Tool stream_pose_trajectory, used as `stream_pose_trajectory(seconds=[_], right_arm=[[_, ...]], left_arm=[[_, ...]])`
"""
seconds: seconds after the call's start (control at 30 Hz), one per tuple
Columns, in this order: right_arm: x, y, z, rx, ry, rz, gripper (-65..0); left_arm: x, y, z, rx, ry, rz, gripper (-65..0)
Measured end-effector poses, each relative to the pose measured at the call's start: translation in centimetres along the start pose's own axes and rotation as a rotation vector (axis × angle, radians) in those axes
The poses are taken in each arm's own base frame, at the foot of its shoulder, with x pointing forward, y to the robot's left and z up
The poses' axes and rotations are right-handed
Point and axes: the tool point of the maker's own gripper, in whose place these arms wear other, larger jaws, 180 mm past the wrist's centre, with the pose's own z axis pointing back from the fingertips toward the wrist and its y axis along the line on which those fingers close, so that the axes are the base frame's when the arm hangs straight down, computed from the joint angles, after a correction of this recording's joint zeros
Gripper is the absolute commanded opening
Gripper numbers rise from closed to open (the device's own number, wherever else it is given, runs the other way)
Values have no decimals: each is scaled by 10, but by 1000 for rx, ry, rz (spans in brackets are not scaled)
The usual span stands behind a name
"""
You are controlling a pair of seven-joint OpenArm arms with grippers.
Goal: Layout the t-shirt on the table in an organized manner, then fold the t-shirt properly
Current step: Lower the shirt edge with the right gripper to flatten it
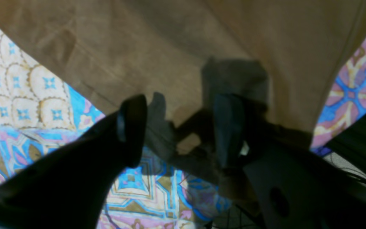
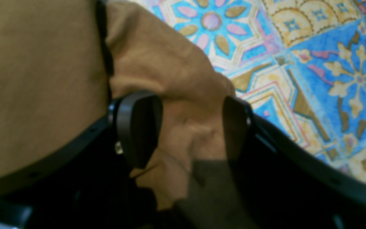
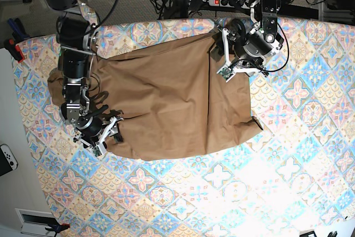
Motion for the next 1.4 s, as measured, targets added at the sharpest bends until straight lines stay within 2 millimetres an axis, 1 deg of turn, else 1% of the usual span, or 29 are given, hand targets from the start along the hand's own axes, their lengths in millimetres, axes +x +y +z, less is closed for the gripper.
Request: stream_pose_trajectory(seconds=[0.07,0.2,0.3,0.37,0.4,0.47,0.53,0.6,0.7,0.83,0.9,1.03,1.07,1.13,1.2,1.27,1.4], right_arm=[[0,0,0,2,-14,-11,-300],[2,-12,4,-31,-46,-88,-300],[10,-23,4,-45,-2,-71,-300],[21,-29,4,-62,-32,-74,-300],[24,-30,5,-62,-40,-74,-300],[21,-30,5,-61,-33,-73,-300],[14,-28,5,-59,-16,-76,-300],[13,-27,5,-57,-12,-76,-300],[21,-29,5,-59,-51,-76,-300],[21,-28,5,-58,-49,-77,-300],[17,-33,8,-59,-40,-71,-300],[13,-52,17,-102,-28,-62,-300],[13,-54,18,-107,-28,-62,-300],[12,-51,16,-98,-17,-43,-300],[9,-36,9,-61,26,33,-300],[8,-28,5,-43,47,101,-300],[4,-26,6,-43,47,137,-300]], left_arm=[[0,0,0,0,0,0,-338],[0,0,0,0,0,0,-338],[0,0,0,0,0,0,-338],[0,0,0,0,0,0,-338],[0,0,0,0,0,0,-338],[0,0,0,0,1,0,-338],[0,0,0,0,0,0,-338],[0,0,0,0,1,0,-338],[0,0,0,0,0,0,-338],[0,0,0,0,0,0,-338],[0,0,0,0,0,0,-338],[0,0,0,0,0,-1,-338],[0,0,0,0,0,0,-338],[0,0,0,0,0,0,-338],[0,0,0,0,0,0,-338],[0,0,0,-1,-1,0,-338],[0,0,0,0,-2,0,-338]])
